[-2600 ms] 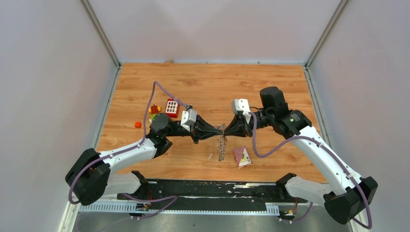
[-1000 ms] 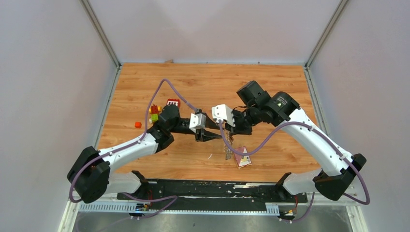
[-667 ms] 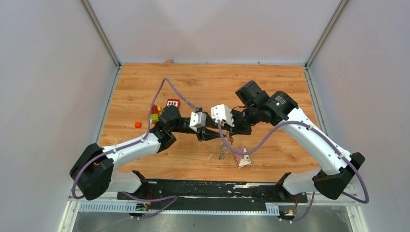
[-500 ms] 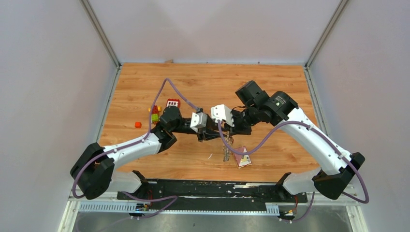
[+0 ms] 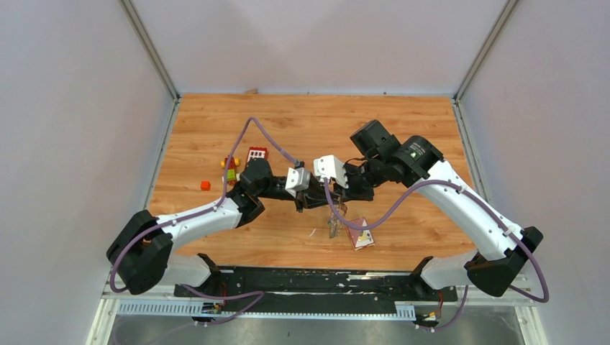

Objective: Put the keys on the keyring

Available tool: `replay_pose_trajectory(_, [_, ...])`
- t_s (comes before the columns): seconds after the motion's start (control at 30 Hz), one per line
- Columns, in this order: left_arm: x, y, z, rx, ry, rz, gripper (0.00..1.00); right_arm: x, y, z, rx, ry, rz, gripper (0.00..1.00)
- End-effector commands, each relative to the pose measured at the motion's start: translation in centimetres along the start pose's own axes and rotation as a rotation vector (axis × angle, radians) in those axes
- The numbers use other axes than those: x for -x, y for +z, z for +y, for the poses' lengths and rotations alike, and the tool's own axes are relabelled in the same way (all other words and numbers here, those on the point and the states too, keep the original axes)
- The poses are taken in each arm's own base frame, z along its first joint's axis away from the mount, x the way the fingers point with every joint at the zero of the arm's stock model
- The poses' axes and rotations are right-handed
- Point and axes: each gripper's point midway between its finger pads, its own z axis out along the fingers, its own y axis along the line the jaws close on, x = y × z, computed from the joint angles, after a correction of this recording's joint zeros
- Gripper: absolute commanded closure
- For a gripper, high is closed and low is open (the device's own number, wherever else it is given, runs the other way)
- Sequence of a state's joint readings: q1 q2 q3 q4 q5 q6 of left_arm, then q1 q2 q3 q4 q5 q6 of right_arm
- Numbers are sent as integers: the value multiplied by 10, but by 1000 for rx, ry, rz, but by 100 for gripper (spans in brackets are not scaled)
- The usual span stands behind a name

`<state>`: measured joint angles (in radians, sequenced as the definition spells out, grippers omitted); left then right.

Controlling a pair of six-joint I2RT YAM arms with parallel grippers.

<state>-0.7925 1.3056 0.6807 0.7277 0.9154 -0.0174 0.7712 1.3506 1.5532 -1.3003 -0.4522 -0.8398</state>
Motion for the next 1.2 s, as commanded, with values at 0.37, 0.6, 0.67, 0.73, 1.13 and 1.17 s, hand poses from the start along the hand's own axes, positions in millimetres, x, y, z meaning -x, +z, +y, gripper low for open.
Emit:
replay_pose_trajectory(0.37, [10, 5, 1, -3, 5, -32, 100, 18, -10, -1, -34, -30, -80, 100])
replay_pose_trajectory(0.6, [13, 1, 3, 40, -15, -49, 100, 15, -10, -5, -76, -22, -90, 93])
replay_pose_trajectory(0.67, [15, -1, 2, 47, -2, -56, 100, 14, -12, -6, -89, -11, -109, 86])
replay_pose_trajectory(0.73, [16, -5, 0, 50, 9, -59, 100, 14, -17, -7, -97, 5, -147, 79])
replay_pose_trajectory(1.13, [27, -14, -5, 39, 42, -75, 100, 14, -13, 6, -12, 112, -452, 43])
replay_pose_trajectory(1.17, [27, -14, -6, 39, 41, -78, 100, 15, -12, 7, 2, 115, -472, 41])
